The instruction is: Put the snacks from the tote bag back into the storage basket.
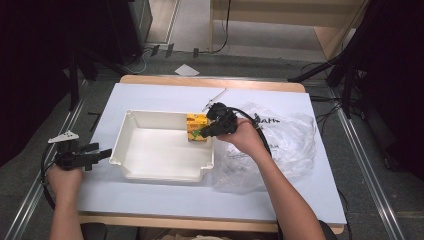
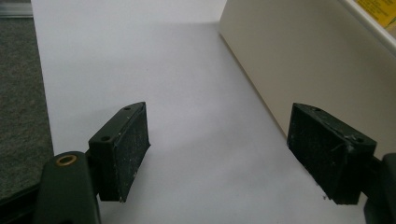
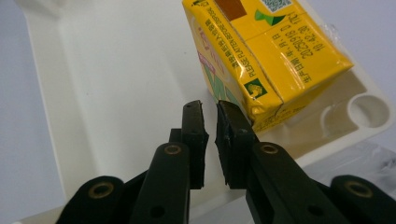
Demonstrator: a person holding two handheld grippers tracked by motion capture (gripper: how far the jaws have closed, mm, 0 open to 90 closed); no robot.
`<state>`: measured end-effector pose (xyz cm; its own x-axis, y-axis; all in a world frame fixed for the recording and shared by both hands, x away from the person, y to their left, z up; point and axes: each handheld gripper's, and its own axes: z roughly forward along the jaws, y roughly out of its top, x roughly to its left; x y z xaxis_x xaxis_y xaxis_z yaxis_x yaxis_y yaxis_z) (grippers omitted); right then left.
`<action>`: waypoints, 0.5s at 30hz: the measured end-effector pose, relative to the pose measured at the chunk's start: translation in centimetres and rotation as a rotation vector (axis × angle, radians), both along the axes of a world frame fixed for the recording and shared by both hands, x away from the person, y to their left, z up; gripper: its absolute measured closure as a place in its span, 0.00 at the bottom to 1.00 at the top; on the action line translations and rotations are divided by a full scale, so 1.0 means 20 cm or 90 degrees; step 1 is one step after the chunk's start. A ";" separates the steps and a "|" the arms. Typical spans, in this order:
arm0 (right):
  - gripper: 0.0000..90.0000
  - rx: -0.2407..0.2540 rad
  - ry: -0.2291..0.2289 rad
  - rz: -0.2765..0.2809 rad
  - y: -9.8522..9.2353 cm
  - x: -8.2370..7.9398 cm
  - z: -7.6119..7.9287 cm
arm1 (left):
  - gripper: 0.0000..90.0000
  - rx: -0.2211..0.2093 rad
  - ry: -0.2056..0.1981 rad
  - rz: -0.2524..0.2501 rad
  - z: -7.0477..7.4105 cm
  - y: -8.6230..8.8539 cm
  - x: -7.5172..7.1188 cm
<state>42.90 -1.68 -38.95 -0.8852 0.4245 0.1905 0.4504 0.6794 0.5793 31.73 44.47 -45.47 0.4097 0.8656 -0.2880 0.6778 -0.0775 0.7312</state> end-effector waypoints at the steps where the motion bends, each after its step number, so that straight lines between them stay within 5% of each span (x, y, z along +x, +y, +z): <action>1: 0.91 0.001 -0.002 0.000 0.00 0.00 0.00 | 0.25 -0.001 0.000 0.001 0.00 0.00 0.00; 15: 0.66 0.015 0.005 0.030 -0.02 -0.04 0.09 | 0.25 -0.001 0.000 0.000 0.00 0.00 0.00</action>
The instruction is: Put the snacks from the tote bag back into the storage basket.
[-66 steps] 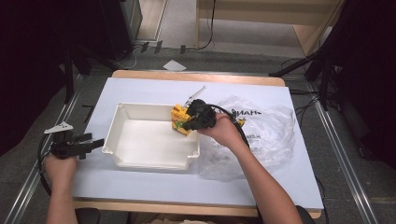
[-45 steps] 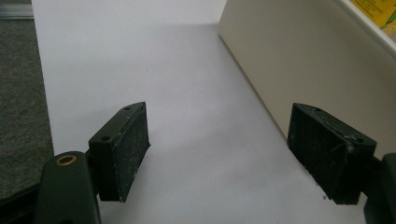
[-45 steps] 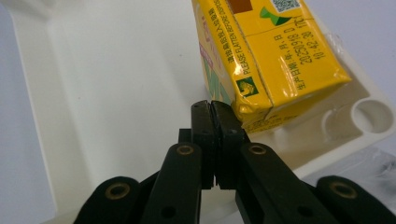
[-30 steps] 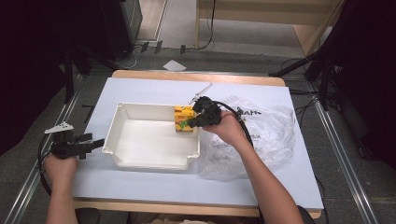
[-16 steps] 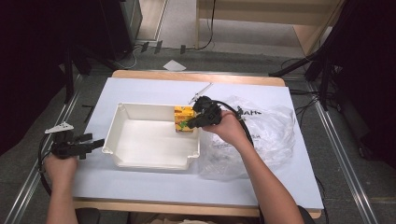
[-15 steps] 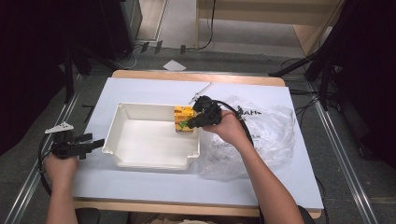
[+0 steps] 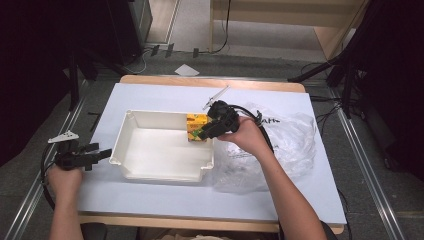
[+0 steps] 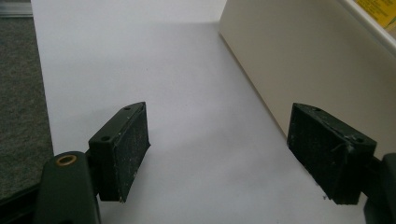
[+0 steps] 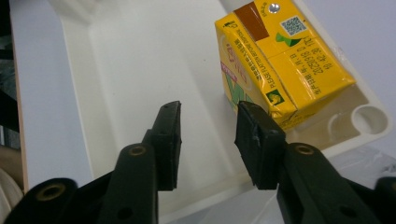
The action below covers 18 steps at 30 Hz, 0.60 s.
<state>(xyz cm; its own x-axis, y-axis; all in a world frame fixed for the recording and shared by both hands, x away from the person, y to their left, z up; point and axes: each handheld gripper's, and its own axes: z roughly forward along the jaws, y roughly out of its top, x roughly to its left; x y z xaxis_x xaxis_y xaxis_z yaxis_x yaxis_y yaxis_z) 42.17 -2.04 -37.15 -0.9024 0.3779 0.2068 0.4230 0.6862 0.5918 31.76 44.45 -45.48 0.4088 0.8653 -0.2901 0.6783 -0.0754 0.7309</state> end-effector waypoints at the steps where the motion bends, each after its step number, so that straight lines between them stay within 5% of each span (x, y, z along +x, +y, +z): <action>1: 0.65 0.003 -0.002 0.001 -0.01 0.00 0.01 | 0.25 0.000 0.000 0.000 0.00 0.00 0.00; 18: 0.62 0.039 -0.007 -0.031 -0.13 0.02 0.08 | 0.24 0.005 0.001 0.001 0.00 0.00 0.00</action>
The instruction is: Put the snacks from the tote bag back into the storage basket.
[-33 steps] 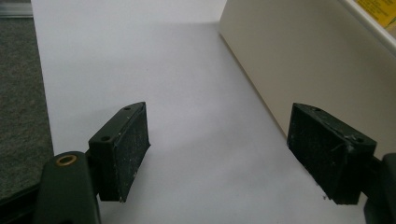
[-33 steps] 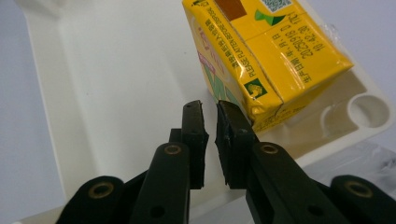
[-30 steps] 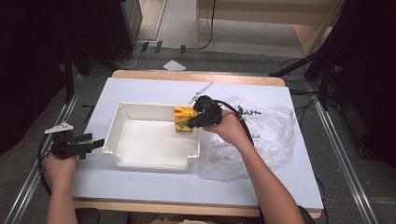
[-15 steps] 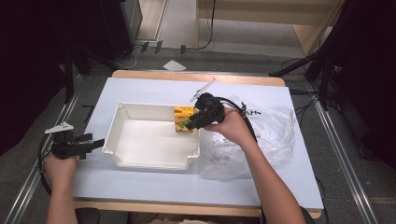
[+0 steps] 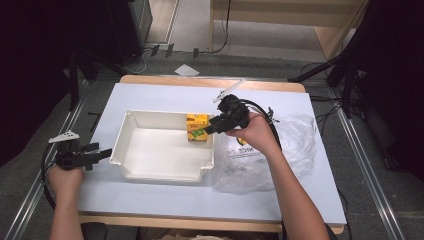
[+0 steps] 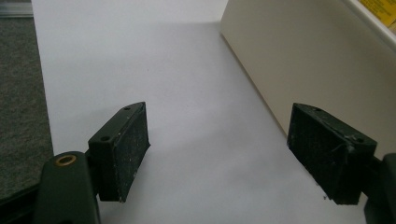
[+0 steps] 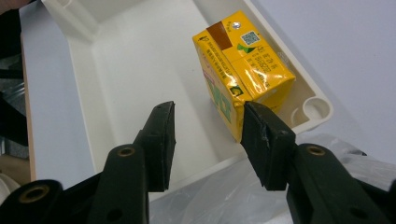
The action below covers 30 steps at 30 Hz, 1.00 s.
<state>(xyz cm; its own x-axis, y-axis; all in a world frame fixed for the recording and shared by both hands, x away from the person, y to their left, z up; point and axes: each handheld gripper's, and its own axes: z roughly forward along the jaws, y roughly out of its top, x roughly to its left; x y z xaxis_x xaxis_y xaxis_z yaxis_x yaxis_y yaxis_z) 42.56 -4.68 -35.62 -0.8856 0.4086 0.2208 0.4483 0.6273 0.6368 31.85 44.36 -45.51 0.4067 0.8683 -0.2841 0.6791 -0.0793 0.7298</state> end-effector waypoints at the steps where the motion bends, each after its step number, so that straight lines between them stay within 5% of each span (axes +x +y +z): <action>1: 0.61 -0.001 0.000 -0.001 -0.01 0.00 0.00 | 0.24 0.000 0.001 -0.001 0.00 0.00 0.00; 22: 0.41 0.014 -0.005 -0.087 -0.19 0.07 0.01 | 0.24 0.005 0.000 0.002 0.00 0.00 0.01; 30: 0.35 -0.014 -0.007 -0.114 -0.25 0.11 -0.02 | 0.24 0.006 0.000 0.002 0.00 -0.01 0.01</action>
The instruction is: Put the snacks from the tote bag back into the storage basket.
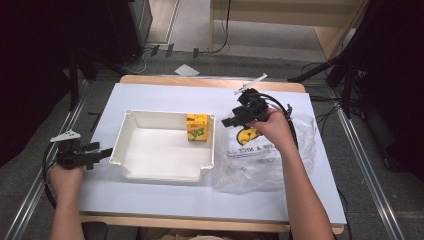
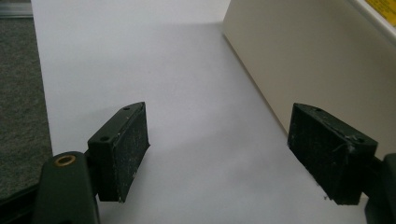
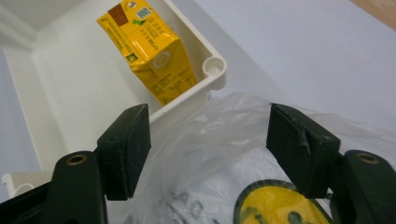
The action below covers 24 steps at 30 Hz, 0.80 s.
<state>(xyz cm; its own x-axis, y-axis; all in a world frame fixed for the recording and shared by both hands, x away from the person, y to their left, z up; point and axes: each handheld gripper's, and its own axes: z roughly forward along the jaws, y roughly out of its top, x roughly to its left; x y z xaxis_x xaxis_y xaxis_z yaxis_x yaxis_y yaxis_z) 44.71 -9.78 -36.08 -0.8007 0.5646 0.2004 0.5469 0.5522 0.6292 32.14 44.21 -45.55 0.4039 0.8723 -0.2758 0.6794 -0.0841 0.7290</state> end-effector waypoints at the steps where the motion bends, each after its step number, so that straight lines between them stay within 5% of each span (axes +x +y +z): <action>1: 0.34 0.002 0.000 -0.003 -0.01 0.00 0.00 | 0.24 0.000 0.000 0.000 0.00 0.00 0.00; 5: 0.31 -0.002 -0.005 -0.008 -0.05 0.01 0.00 | 0.24 -0.001 0.001 0.000 0.00 0.00 0.00; 10: 0.27 -0.018 -0.046 -0.017 -0.09 0.01 -0.01 | 0.24 -0.001 0.000 0.001 0.00 0.00 0.01; 24: 0.25 0.002 -0.044 -0.074 -0.23 0.07 -0.08 | 0.24 -0.005 0.004 0.001 0.00 0.00 0.02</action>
